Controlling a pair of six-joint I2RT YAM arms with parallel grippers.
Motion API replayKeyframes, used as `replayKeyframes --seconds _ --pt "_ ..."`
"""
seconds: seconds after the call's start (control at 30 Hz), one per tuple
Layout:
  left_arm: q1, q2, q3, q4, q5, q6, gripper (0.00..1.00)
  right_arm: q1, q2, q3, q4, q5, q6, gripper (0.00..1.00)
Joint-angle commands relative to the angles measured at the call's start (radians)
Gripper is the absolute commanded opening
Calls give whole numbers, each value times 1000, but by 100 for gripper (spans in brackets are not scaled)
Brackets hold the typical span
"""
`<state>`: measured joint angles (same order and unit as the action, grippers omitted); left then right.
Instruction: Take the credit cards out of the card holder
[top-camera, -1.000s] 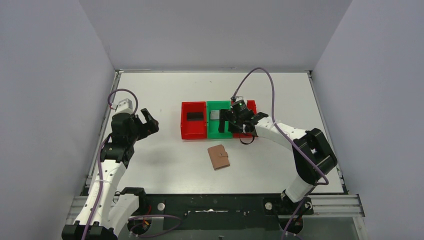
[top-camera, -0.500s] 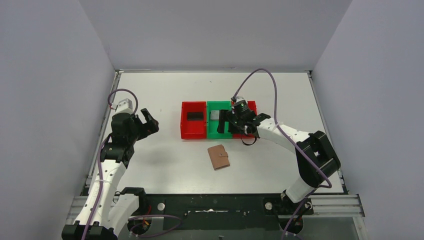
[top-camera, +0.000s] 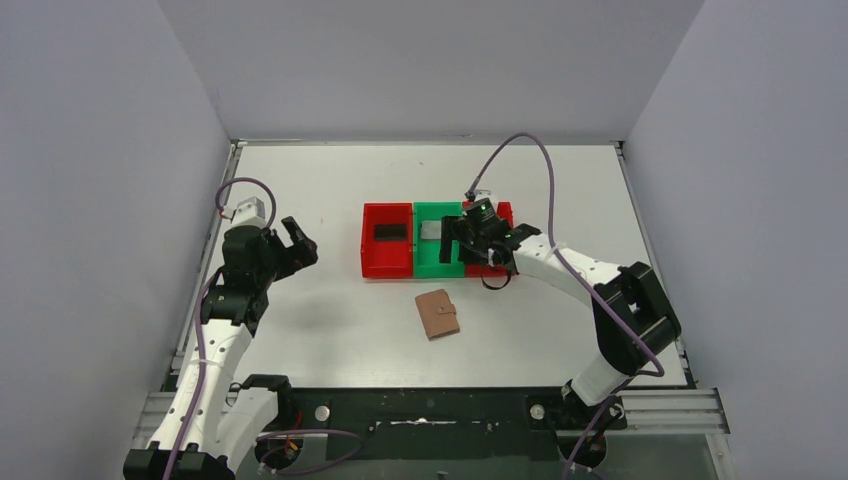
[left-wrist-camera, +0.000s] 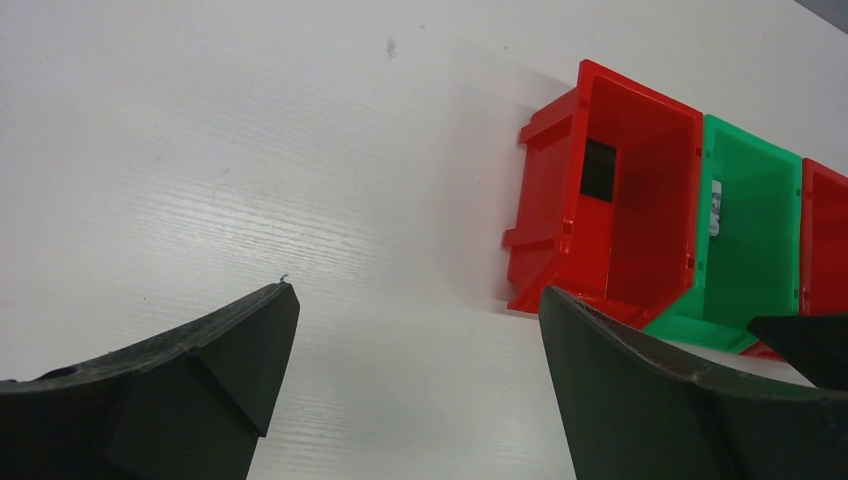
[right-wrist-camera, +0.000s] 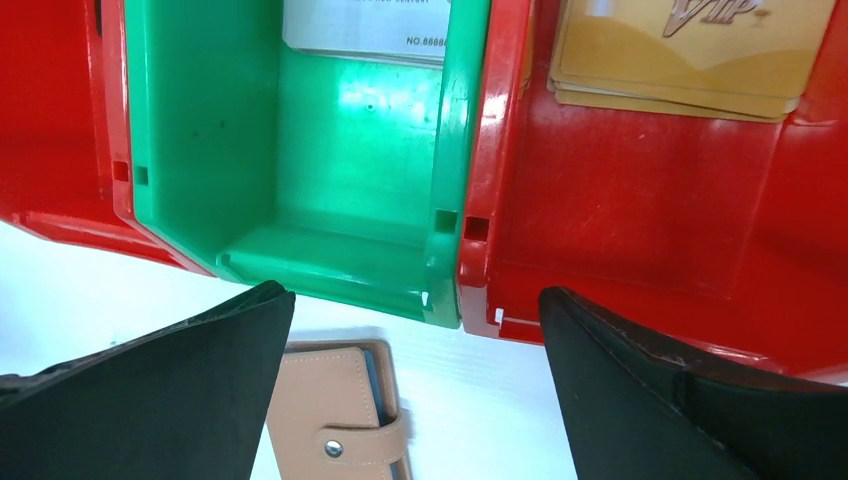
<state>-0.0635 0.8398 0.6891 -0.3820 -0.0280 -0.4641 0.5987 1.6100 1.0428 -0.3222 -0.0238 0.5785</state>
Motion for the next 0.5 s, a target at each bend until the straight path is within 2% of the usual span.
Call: replayKeyframes --seconds 0.0,0.1,0.3,0.47 --pt "4 -10 11 31 9 -1 93 57 -63 46 -16 126 -13 100" --pt "4 -9 11 32 11 0 93 132 -101 15 -38 229 39 100" --pt "4 -5 10 38 32 0 92 252 -157 -140 31 225 179 93" --pt "4 -9 8 39 35 -2 91 339 -138 -195 38 244 263 91"
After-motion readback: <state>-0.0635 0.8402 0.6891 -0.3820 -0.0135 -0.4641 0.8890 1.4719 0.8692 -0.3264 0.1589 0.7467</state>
